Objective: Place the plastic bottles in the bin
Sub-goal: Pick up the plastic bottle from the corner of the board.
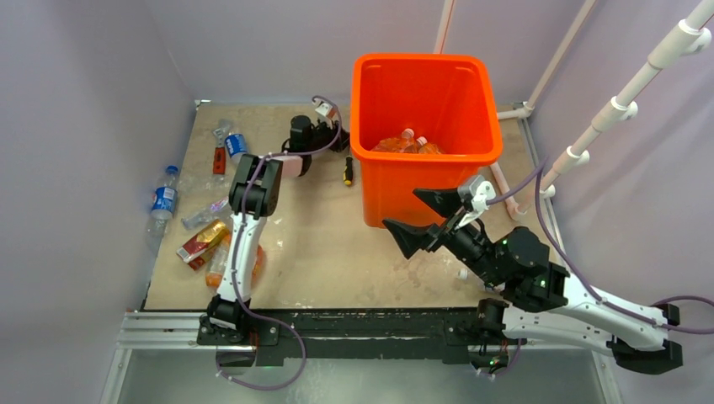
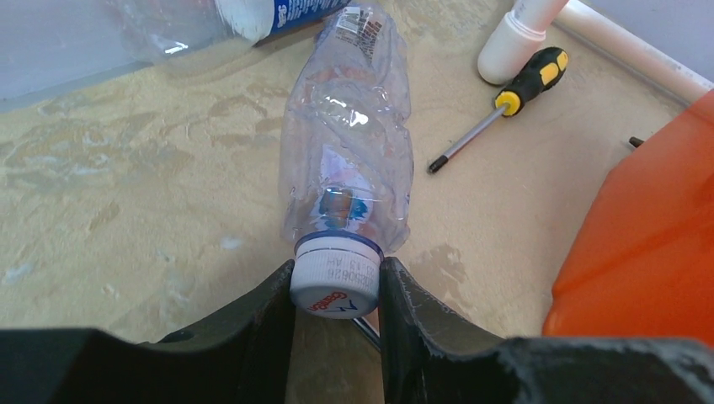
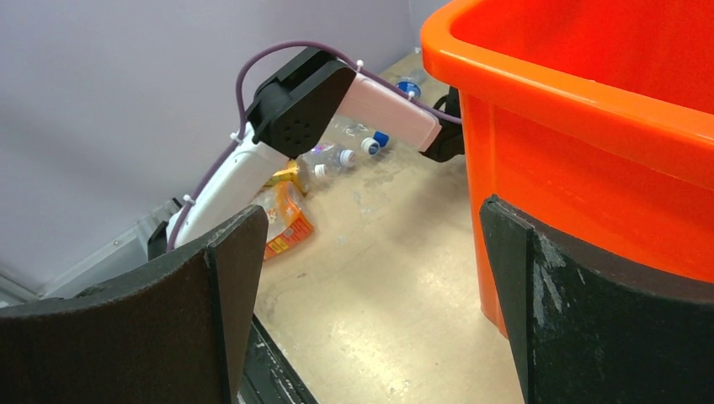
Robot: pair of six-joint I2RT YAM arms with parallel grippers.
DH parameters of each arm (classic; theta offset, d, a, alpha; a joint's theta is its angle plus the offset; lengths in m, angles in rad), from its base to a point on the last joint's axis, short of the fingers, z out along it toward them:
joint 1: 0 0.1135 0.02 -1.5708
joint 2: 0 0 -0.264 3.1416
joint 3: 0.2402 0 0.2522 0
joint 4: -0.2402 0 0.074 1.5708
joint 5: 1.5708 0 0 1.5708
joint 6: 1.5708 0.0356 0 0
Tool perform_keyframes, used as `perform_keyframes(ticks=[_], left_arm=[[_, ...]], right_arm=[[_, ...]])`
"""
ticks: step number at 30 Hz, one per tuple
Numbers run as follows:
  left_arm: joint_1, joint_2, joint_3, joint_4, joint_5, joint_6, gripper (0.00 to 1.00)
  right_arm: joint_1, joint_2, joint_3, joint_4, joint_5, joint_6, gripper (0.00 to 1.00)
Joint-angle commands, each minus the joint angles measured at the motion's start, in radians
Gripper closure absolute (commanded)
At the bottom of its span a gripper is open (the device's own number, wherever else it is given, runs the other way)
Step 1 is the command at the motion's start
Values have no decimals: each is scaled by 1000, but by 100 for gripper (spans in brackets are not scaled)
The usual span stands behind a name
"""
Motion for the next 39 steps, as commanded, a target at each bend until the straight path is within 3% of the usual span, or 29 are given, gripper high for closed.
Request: perform_keyframes(ticks=[1, 6, 14, 20, 24, 26, 33, 37, 39], left_arm=[[11, -154, -108, 116, -31, 7, 92], [19, -306, -288, 170, -71, 21, 100], [24, -595, -583, 158, -190, 66, 100], [22, -920, -814, 32, -483, 71, 100], [22, -1173, -847, -198, -728, 18, 100], [22, -1292, -838, -306, -779, 12, 100], [21, -1673, -828, -535, -724, -96, 100], [21, -1892, -953, -495, -652, -187, 100], [21, -2011, -1065, -383, -577, -228, 100]], right_arm=[[4, -38, -11, 21, 24, 5, 2], [4, -80, -29, 28, 17, 8, 2], [4, -114, -55, 65, -15, -13, 2], [4, -114, -61, 122, -41, -7, 2], [4, -98, -64, 175, -88, 5, 2], [4, -81, -47, 192, -117, 11, 2], [4, -9, 0, 256, -204, 46, 2], [4, 52, 12, 314, -254, 92, 2], [4, 80, 5, 377, -313, 144, 2]])
